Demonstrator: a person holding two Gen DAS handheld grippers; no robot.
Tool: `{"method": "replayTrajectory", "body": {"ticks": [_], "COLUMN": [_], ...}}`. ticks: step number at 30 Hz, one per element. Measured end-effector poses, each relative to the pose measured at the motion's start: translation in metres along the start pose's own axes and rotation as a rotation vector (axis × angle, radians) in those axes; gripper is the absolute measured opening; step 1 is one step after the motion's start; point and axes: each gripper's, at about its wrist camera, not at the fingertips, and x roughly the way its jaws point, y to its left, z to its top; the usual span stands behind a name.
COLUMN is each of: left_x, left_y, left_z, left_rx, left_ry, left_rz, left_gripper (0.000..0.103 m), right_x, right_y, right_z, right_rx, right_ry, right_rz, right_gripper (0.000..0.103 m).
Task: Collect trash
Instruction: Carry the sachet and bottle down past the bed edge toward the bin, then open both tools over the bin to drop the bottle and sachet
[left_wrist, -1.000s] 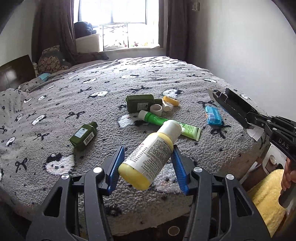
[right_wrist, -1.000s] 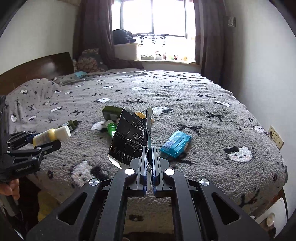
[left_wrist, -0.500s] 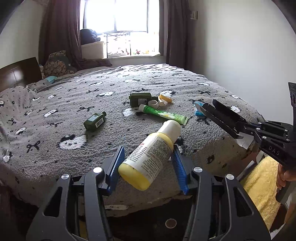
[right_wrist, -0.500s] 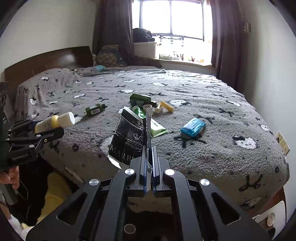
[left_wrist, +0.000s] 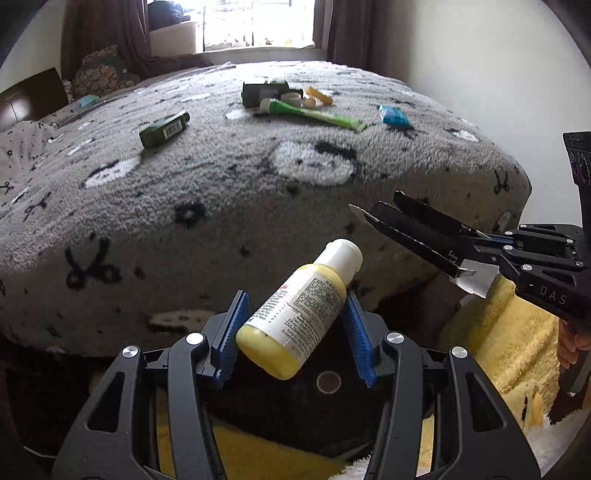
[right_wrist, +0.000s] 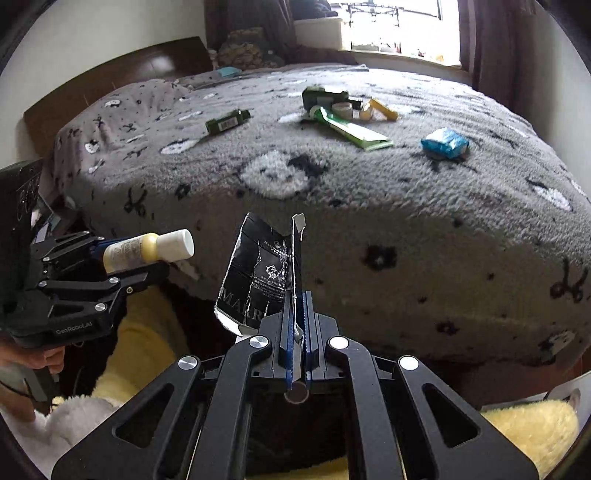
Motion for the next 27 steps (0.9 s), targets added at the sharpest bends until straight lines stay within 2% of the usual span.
{"method": "replayTrajectory", "body": {"ticks": [10,17,23,27], "left_x": [0.050,0.086,0.117,0.130], "left_y": [0.009,0.012,0.011,0.012], "left_z": [-0.043,-0.061,-0.072,-0.080], "left_rx": [-0.041,-0.045,-0.033,-0.034], "left_ry": [0.175,0.306,0.413,0.462], "left_rz": [-0.016,-0.053,-0.067,-0.085], "left_gripper": [0.049,0.049,0.049,0.049], "right_x": [0.051,0.087,0.115,0.126], "right_y": [0.013,0.001,-0.001,0.000], "right_z": [-0.031,-0.047,-0.059,-0.060], "right_rx": [0.013,0.106,0.138,0.142], "right_ry": [0.178,0.311,0.413,0.445], "right_rz": [0.057,0.087,0.075,0.070], "right_gripper": [0.005,0.005,0.005,0.005]}}
